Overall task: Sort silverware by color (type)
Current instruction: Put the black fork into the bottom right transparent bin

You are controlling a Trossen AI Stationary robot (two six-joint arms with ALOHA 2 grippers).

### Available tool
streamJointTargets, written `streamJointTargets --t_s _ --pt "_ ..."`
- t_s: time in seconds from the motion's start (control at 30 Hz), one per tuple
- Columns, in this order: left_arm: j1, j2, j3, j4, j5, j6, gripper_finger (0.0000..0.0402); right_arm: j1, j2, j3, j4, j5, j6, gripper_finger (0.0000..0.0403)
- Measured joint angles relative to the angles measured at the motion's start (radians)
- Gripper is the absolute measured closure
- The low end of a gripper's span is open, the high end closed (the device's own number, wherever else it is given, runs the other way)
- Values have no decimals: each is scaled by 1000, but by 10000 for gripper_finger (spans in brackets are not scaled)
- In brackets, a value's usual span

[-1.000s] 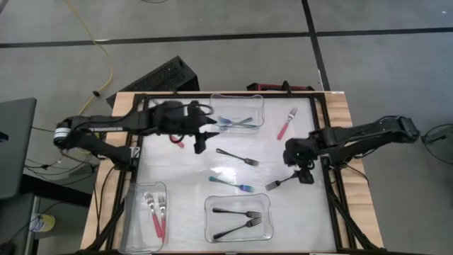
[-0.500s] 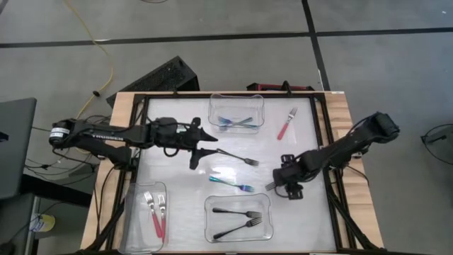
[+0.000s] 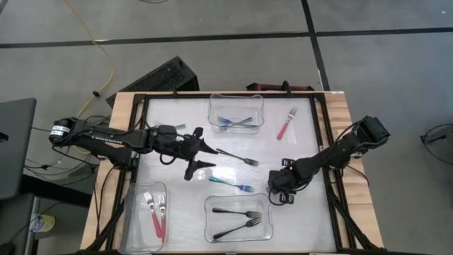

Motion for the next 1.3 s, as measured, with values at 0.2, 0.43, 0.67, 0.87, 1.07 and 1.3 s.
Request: streamJointTargets --t_s 0.2,0.43,0.67,0.87,1.07,1.3 --pt "-35 0 0 2 -9 13 205 1 -75 -7 -8 0 51 376" --pt "-66 0 0 2 -106 -56 205 3 -256 -7 -120 2 217 358" --pt "-99 67 1 170 -217 -214 205 11 -510 -7 39 151 181 373" --pt "-148 280 1 608 -210 -311 205 23 -665 -5 415 227 -96 370" --pt "-202 515 30 1084 -218 -405 205 -3 -691 -5 808 111 -328 368" --pt "-232 708 266 1116 -163 -416 205 -69 -543 -4 1199 -192 -319 368"
